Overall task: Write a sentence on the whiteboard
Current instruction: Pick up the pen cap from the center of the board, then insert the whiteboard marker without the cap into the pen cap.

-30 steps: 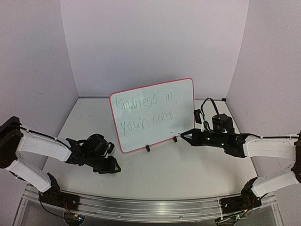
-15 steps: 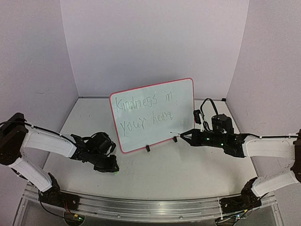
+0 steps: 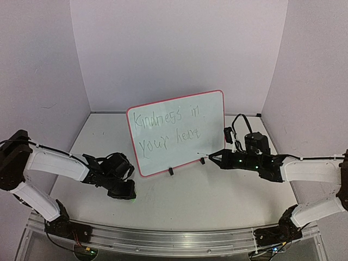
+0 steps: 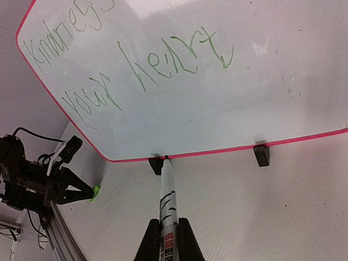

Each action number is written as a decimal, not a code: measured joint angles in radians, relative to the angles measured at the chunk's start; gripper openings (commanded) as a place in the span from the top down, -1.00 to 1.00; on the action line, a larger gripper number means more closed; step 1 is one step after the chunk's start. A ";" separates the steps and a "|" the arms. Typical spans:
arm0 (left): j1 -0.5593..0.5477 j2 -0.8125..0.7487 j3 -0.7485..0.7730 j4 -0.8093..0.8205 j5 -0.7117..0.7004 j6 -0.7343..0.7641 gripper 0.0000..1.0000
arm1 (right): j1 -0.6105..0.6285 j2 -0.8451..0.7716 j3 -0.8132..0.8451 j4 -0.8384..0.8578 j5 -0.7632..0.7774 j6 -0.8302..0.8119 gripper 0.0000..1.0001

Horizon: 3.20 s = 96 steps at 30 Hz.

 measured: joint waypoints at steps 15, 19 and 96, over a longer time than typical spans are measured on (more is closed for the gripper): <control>-0.016 -0.166 -0.008 -0.021 0.153 0.243 1.00 | 0.001 0.001 0.231 -0.331 -0.343 -0.094 1.00; -0.036 -0.186 0.001 -0.008 0.219 0.321 1.00 | 0.008 0.039 0.318 -0.460 -0.484 -0.135 1.00; -0.197 -0.097 0.310 -0.157 0.416 0.723 1.00 | 0.178 0.427 0.550 -0.675 -0.878 -0.200 1.00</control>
